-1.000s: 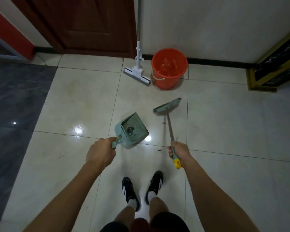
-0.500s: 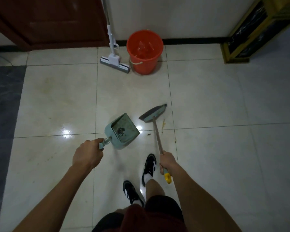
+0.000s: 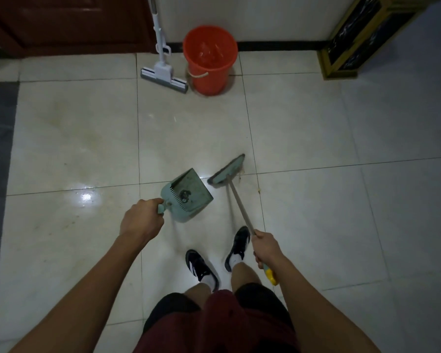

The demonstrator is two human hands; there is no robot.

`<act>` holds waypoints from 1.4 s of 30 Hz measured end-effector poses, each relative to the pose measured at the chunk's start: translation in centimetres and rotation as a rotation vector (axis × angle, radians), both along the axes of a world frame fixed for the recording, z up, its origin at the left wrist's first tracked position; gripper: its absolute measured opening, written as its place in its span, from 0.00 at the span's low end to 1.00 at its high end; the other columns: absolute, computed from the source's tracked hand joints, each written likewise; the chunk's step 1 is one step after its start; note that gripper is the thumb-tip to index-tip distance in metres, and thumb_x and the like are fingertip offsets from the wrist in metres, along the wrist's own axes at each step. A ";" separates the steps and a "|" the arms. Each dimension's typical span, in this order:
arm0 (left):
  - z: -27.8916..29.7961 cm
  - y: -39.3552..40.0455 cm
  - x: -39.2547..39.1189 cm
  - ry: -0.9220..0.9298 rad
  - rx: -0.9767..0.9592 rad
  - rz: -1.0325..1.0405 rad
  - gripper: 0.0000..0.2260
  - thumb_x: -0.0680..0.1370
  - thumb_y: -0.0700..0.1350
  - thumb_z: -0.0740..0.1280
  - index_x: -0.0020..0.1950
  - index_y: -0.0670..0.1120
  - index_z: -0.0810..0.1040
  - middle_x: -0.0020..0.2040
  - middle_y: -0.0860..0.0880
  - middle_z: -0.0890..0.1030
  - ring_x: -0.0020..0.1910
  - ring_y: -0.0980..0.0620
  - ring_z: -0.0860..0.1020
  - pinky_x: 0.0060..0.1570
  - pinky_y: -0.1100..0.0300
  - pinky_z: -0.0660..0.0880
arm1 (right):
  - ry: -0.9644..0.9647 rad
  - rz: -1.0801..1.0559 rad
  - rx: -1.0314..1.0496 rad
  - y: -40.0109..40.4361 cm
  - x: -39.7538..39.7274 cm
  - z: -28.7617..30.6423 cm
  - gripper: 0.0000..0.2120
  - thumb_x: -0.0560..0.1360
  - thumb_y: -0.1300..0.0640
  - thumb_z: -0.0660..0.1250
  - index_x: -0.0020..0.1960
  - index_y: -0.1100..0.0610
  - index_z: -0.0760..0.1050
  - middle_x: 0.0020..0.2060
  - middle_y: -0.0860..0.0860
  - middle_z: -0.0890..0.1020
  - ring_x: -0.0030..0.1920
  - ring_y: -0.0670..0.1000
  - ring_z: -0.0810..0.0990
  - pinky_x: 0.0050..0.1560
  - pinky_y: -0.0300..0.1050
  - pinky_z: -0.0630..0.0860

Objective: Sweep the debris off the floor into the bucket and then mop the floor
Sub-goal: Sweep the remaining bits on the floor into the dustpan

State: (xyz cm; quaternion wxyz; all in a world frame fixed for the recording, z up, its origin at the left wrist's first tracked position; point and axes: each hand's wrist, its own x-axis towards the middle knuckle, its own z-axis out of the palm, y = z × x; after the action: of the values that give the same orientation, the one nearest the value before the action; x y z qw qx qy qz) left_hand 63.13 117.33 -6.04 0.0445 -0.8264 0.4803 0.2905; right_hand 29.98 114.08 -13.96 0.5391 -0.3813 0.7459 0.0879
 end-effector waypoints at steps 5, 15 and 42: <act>0.2 1.1 -1.5 -0.006 0.017 0.007 0.12 0.75 0.41 0.66 0.54 0.53 0.83 0.44 0.45 0.82 0.41 0.41 0.79 0.40 0.53 0.76 | -0.018 0.180 -0.061 -1.9 -0.2 1.0 0.22 0.81 0.57 0.54 0.74 0.52 0.70 0.44 0.54 0.78 0.31 0.49 0.72 0.28 0.40 0.69; 1.0 0.4 -7.3 -0.040 0.025 0.051 0.07 0.77 0.42 0.67 0.52 0.51 0.82 0.41 0.46 0.81 0.40 0.42 0.79 0.40 0.52 0.78 | 0.088 0.360 0.000 -4.5 -8.2 0.8 0.18 0.80 0.59 0.56 0.66 0.60 0.75 0.45 0.57 0.79 0.36 0.53 0.77 0.31 0.39 0.72; 0.4 -4.6 -18.1 -0.087 0.129 0.056 0.15 0.79 0.43 0.69 0.65 0.53 0.81 0.44 0.48 0.81 0.39 0.48 0.76 0.38 0.57 0.70 | -0.212 -0.068 0.051 -17.9 -11.1 -6.1 0.19 0.78 0.66 0.52 0.66 0.63 0.71 0.32 0.58 0.73 0.23 0.54 0.72 0.27 0.45 0.71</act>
State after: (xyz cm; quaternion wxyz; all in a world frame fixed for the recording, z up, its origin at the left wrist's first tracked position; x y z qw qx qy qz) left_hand 45.06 112.69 -5.66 0.1103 -0.8468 0.4348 0.2857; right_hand 18.89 96.19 -20.08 0.6273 -0.3489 0.6946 0.0477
